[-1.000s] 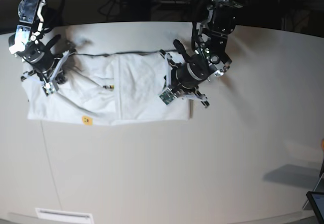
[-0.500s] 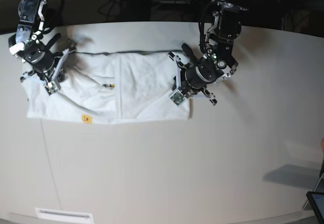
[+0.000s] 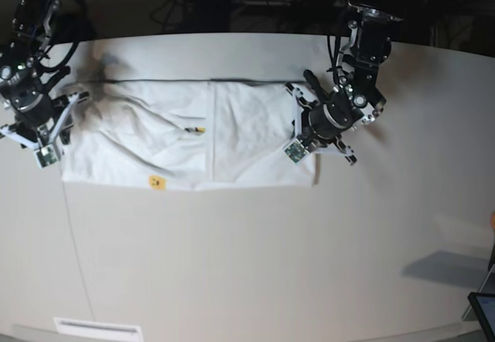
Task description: Fold the T-shirt properly
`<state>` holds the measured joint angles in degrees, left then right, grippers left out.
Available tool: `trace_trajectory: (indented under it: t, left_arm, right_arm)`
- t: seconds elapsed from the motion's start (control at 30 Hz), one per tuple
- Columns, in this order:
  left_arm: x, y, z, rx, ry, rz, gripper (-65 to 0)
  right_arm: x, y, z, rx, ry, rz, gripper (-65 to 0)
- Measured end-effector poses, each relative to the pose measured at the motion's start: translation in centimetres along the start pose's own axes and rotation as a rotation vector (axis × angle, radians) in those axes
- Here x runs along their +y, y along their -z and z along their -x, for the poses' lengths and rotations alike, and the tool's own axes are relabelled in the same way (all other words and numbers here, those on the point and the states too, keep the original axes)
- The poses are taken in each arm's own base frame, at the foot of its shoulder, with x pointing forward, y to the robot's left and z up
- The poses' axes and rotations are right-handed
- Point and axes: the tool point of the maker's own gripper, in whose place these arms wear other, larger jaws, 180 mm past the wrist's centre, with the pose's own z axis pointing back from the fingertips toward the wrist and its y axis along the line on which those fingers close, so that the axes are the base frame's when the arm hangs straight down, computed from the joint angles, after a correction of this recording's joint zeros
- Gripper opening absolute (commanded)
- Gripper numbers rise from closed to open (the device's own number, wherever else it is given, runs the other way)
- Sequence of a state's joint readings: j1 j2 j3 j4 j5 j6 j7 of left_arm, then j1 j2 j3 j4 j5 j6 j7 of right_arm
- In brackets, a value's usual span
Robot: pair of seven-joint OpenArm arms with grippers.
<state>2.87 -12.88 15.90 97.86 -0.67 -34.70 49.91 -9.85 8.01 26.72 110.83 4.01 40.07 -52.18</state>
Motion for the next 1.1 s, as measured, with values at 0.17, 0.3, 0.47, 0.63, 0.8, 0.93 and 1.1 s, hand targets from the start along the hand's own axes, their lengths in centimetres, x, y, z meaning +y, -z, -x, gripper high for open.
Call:
trace_trajectory:
  t: [0.17, 0.3, 0.47, 0.63, 0.8, 0.93, 1.1]
  left_arm:
    - [1.7, -1.0, 0.9, 0.03, -0.003, -0.042, -65.0]
    - [5.3, -3.1, 1.2, 0.027, -0.03, -0.155, -65.0]
    - [6.2, -4.5, 0.3, -0.011, -0.034, -0.199, -65.0]
    - [7.0, -5.4, 2.3, 0.026, -0.07, -0.236, -65.0]
    - [8.4, -6.5, 3.4, 0.032, -0.091, -0.273, -65.0]
    - [9.7, -7.6, 6.3, 0.126, -0.056, -0.309, -65.0]
    - [8.9, -7.4, 7.0, 0.124, -0.052, -0.275, -65.0]
  right_arm:
    - [-2.3, -1.3, 1.6, 0.057, 0.165, -0.023, -44.7]
    - [-4.1, -2.4, 0.2, 0.006, 0.259, -0.087, -33.1]
    - [-3.5, -1.8, -0.2, -0.072, 0.372, -0.237, -6.4]
    - [-1.6, 0.9, 3.5, 0.011, 0.532, -0.362, -3.6]
    - [-2.5, 2.5, 5.5, 0.075, 0.611, -0.385, -3.6]
    - [-2.1, 2.7, 5.9, 0.086, 0.628, -0.399, -3.6]
    - [-1.9, 3.7, 5.9, 0.086, 0.675, -0.427, -3.3]
